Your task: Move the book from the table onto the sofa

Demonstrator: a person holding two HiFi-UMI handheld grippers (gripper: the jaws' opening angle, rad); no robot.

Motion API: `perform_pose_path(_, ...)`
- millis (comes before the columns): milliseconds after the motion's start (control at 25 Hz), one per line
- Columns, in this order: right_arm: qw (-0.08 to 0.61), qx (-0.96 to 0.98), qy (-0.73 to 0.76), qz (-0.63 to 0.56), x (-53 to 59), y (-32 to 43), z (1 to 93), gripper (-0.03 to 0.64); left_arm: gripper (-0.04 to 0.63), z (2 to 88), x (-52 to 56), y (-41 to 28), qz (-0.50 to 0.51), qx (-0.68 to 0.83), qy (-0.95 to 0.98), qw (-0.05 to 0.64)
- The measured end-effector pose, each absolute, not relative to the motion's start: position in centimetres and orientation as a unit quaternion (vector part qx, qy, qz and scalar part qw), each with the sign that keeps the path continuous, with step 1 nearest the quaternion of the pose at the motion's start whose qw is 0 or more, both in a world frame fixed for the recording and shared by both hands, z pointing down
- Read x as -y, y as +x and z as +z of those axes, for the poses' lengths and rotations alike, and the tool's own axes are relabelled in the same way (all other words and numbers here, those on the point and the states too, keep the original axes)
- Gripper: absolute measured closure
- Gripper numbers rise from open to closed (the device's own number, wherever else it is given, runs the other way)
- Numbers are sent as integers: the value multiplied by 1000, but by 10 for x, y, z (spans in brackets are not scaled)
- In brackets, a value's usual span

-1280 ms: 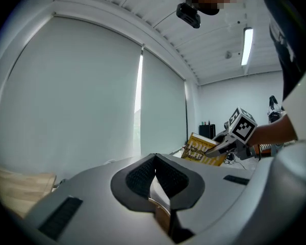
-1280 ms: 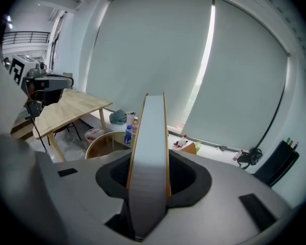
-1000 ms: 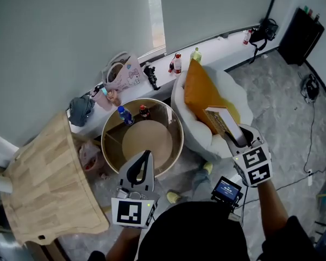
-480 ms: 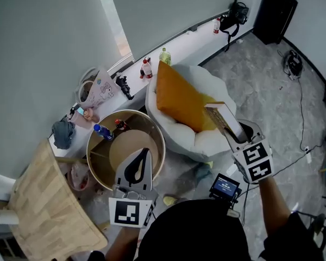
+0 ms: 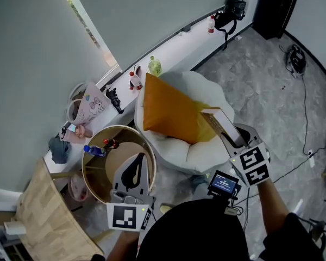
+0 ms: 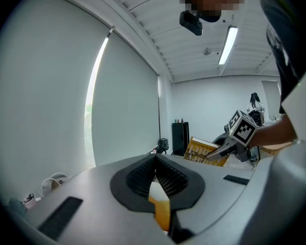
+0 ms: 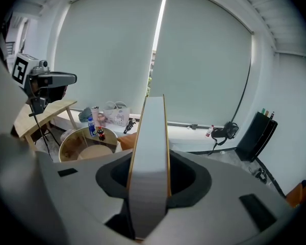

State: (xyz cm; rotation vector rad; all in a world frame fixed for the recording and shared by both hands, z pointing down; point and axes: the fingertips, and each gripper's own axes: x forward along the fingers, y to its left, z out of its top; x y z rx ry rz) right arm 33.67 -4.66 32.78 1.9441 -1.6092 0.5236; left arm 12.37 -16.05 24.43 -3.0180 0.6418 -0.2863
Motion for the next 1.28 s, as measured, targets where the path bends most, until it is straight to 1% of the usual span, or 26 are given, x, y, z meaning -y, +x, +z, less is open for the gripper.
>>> perform_pose_path(240,269,603,723,204,59,394,337,466,588,240,173,186,-96,-204,-974,29)
perform_pose_path(560,252,605,721,225,67,440,354,466,588,247,184,248,-116,-200,-972,33)
perform_pose_path(1000,245,620,699,260,84,482,393,466,588,320,181,351,-185,-164,-969,15)
perform_pose_path(1280,250,625,684,279,95,499,427,466,588,368,191,384,-229,-164,-960,-1)
